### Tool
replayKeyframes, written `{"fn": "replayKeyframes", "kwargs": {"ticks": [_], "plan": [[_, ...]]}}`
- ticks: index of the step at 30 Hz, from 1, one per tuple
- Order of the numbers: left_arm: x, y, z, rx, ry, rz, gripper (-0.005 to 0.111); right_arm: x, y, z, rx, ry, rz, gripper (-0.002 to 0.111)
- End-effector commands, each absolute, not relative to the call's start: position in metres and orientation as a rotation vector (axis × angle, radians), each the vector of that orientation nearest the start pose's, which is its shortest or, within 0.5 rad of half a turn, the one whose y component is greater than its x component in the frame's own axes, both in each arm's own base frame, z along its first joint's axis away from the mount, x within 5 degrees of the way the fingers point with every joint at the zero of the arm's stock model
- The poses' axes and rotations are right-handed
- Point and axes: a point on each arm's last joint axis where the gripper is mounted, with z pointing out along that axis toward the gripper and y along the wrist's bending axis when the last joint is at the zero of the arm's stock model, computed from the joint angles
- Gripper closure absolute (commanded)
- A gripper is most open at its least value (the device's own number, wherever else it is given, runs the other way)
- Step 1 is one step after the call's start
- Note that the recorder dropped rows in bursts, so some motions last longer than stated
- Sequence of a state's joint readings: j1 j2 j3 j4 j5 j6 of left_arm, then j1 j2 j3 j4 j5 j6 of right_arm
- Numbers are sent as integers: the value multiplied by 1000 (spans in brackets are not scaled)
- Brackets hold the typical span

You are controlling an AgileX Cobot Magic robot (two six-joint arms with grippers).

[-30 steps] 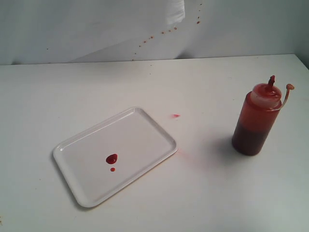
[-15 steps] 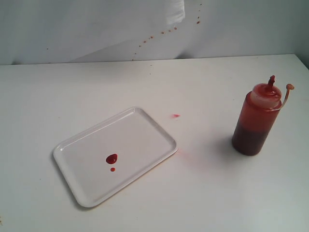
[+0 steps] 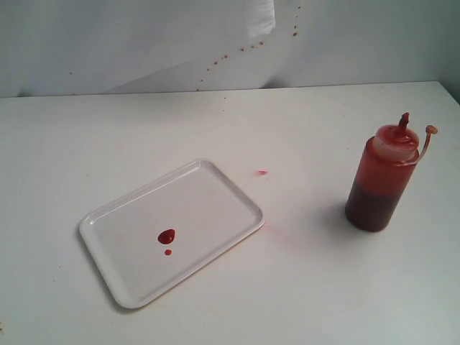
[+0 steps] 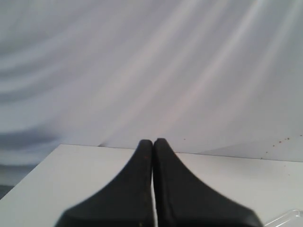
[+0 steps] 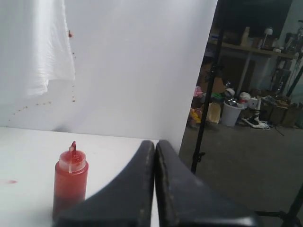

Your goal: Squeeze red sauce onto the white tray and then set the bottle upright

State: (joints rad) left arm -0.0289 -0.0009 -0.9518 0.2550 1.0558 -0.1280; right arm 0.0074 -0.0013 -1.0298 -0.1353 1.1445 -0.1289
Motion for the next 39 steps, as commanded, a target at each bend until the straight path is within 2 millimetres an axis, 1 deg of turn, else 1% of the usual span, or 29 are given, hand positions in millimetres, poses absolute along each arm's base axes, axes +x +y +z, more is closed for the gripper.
{"fn": "replayKeyframes", "kwargs": {"ticks": [1, 6, 10, 11, 14, 16, 18, 21, 23, 24, 25, 27, 28, 29, 30, 31, 35, 39], "plan": [[-69, 19, 383, -113, 1553, 132, 107, -86, -12, 387, -89, 1609, -249, 108], [-38, 13, 368, -75, 1493, 71, 107, -59, -10, 372, -105, 1608, -237, 108], [-8, 7, 344, -45, 1457, 19, 107, -31, -9, 350, -124, 1624, -246, 108], [-1, 6, 335, -38, 1461, 18, 107, -24, -9, 345, -131, 1621, -259, 108], [17, 5, 309, -24, 1492, 16, 107, -1, -8, 322, -152, 1616, -265, 108], [28, 4, 291, -15, 1508, 13, 107, 14, -5, 303, -154, 1607, -226, 108], [35, 2, 280, -1, 1471, 5, 107, 26, -3, 286, -135, 1585, -172, 108], [44, 0, 261, 16, 1430, -6, 107, 40, -2, 259, -125, 1570, -143, 108], [49, -1, 247, 27, 1421, -12, 107, 46, -1, 246, -125, 1564, -134, 108], [51, -1, 240, 30, 1420, -14, 107, 49, -1, 236, -126, 1569, -130, 108], [53, -2, 233, 33, 1425, -17, 107, 51, 0, 232, -126, 1557, -126, 108], [56, -2, 217, 35, 1464, -18, 107, 55, 0, 217, -103, 1530, -92, 108], [56, -2, 216, 33, 1456, -23, 107, 56, 1, 213, -95, 1518, -82, 108], [56, -2, 214, 28, 1478, -24, 107, 56, 1, 213, -90, 1488, -78, 108], [56, -1, 208, 23, 1538, -18, 107, 56, 1, 214, -88, 1473, -77, 108], [56, -1, 207, 23, 1552, -15, 107, 56, 1, 210, -87, 1515, -73, 108], [56, 0, 203, 13, 1598, -15, 107, 56, 1, 204, -63, 1587, -39, 108], [56, 0, 195, -13, 1685, -30, 107, 56, 1, 194, -63, 1696, -25, 108]]}}
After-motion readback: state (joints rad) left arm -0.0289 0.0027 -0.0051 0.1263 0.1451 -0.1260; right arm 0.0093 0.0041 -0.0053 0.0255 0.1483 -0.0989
